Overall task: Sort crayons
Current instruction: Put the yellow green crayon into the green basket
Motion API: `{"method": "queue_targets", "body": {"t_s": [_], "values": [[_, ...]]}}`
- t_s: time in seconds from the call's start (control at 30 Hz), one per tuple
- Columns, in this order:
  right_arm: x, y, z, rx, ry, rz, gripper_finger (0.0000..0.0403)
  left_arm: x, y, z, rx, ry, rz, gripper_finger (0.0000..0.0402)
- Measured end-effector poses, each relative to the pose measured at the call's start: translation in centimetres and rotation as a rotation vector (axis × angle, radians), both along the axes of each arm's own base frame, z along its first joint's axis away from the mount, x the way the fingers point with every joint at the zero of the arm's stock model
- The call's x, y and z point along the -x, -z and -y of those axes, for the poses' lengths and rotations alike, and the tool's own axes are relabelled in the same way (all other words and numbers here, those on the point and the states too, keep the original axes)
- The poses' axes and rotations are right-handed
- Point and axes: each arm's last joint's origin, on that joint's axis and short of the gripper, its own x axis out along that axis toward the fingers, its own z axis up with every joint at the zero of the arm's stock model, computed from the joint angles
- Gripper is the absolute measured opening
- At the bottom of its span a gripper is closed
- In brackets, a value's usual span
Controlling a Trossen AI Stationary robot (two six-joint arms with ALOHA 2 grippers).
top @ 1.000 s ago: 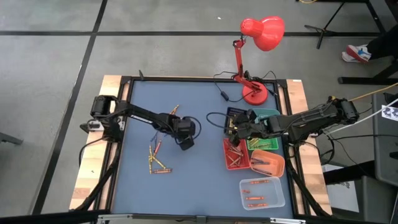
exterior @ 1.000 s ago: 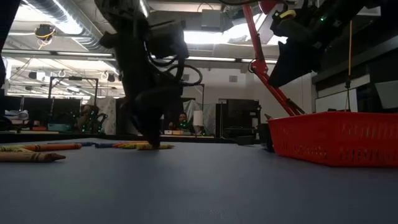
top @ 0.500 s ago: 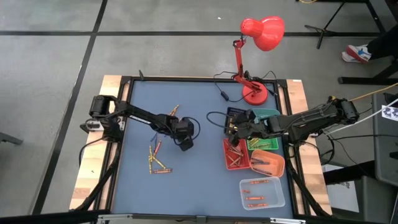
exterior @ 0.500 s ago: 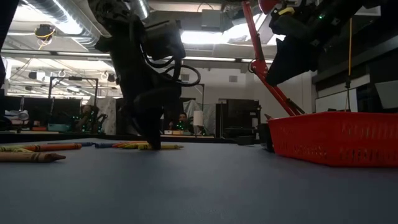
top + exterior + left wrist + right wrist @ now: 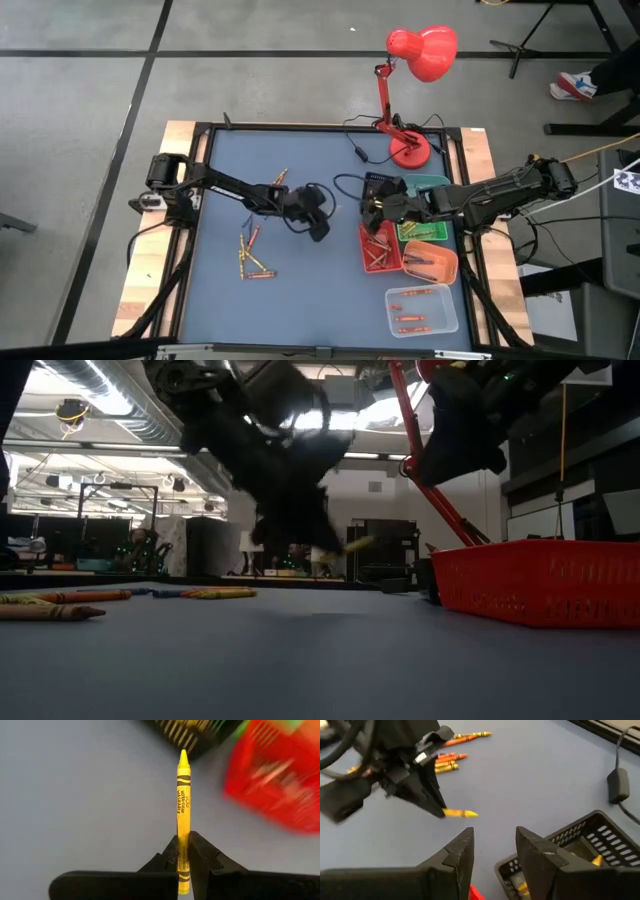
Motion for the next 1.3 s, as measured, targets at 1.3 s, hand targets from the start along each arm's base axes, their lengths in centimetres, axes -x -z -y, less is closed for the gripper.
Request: {"method": "queue_targets", "body": {"t_s": [1.3], "values": [[-1.3, -1.5, -0.5, -0.030, -0.136, 0.170, 0.0145, -2.2, -4.2, 1.0, -0.078, 0.063, 0.476, 0.0005]]}}
